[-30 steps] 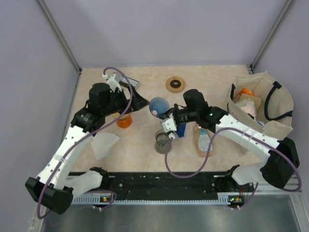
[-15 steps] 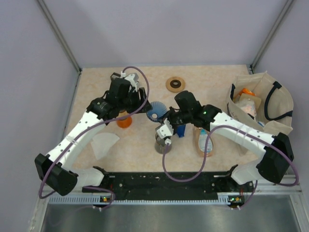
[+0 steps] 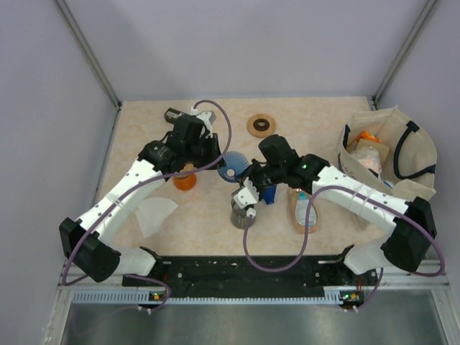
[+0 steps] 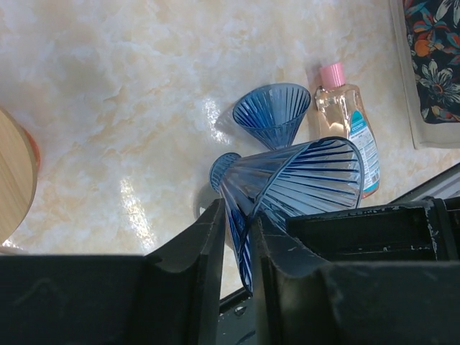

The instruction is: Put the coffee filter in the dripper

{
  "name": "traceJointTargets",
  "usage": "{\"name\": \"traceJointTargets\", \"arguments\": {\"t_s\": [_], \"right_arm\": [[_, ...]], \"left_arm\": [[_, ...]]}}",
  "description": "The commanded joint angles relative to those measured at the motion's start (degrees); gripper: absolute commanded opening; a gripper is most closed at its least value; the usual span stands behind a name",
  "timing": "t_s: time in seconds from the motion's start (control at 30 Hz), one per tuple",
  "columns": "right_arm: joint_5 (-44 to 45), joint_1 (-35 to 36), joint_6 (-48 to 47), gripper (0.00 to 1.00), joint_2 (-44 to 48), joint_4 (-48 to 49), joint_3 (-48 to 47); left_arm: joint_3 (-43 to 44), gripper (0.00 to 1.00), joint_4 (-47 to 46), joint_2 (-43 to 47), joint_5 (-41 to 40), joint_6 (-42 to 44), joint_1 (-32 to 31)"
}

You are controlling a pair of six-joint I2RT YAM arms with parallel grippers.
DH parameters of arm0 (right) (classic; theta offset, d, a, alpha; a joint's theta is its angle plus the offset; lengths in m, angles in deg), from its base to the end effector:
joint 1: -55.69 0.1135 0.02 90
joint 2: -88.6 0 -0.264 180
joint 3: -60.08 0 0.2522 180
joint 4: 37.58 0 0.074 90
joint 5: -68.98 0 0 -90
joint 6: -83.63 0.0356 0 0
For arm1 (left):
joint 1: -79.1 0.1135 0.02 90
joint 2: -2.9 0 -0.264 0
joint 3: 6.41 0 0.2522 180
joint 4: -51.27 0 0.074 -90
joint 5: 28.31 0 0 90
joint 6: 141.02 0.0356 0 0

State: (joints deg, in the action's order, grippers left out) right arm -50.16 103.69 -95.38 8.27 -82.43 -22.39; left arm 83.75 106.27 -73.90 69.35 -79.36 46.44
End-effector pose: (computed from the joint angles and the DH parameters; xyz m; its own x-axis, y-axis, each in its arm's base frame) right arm 0.1911 0.2382 0.3119 0.8805 -0.3272 -0.3429 -0.4691 -0.4985 -0.7290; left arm 0.2389 -0.1587 0.3562 -0.7860 -0.0550 -0.6157 0.2790 0.8573 -0.4327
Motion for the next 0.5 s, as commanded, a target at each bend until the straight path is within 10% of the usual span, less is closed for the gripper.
{"name": "traceJointTargets", "arguments": {"t_s": [0.0,0.2,0.3,0.37,0.47], "right_arm": [[-1.2,0.9,-2.1,0.00,-0.3,0.1,-3.5],[-0.7,1.1,-2.2,0.05,-0.2,0.2,-3.4],[-0.4,1.0,-1.3,0.41,0.4,0.6,-2.8],[-0.1,1.0,0.0,0.99,1.1,1.9,-2.4],[-0.1,1.0,3.0,0.99,3.2,7.1,0.2]], "left_arm": [[3.0,0.23,-0.8,-0.7,-0.7,0.6,-0.4],[3.8,0.00,0.7,-1.6,-2.0,0.8,-0.8],[3.8,0.00,0.7,-0.9,-4.8,0.3,-0.8],[3.7,0.00,0.3,-0.1,-7.0,-0.1,-0.9],[3.1,0.00,-0.9,1.4,-9.2,-0.6,-0.8]]}}
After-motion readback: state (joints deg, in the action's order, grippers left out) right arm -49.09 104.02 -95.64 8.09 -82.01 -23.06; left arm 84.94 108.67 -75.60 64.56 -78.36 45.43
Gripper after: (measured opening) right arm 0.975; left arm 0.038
